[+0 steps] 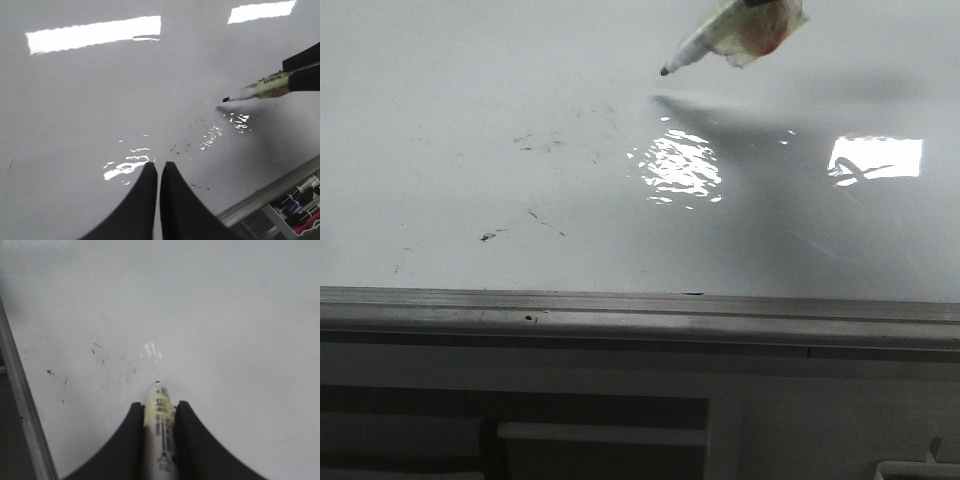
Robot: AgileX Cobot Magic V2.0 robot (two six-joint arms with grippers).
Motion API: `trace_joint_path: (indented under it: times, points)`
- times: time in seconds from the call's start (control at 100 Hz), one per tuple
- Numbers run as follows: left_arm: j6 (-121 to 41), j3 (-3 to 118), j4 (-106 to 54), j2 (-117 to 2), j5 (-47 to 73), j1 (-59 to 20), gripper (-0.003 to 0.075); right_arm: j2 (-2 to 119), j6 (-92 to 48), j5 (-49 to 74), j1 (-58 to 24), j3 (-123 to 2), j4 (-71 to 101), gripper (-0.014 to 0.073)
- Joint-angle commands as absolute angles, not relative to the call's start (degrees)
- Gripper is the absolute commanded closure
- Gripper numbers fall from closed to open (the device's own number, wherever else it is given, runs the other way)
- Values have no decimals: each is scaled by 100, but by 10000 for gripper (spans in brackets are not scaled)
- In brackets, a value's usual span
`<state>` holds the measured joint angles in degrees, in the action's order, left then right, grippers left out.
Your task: Write number 5 on whiteboard
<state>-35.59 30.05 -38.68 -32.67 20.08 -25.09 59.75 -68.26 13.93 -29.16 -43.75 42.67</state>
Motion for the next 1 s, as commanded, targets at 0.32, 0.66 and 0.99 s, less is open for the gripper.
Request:
trace_joint_path:
  times: [0.32,0.66,0.99]
  points:
    - [-3500,3159,-4177,-3265,2032,-2507,741,6069,-6845,1620,-2727,-4392,4205,655]
    - [-3500,3159,-4216,-3265,2064,-2507,741,6053,-6723,1695,-2727,-3932,4202,655]
    - [-3500,3159,-4216,-3265,2064,-2507,741,5679,-6067,1924,-2341,-3932,3476,655]
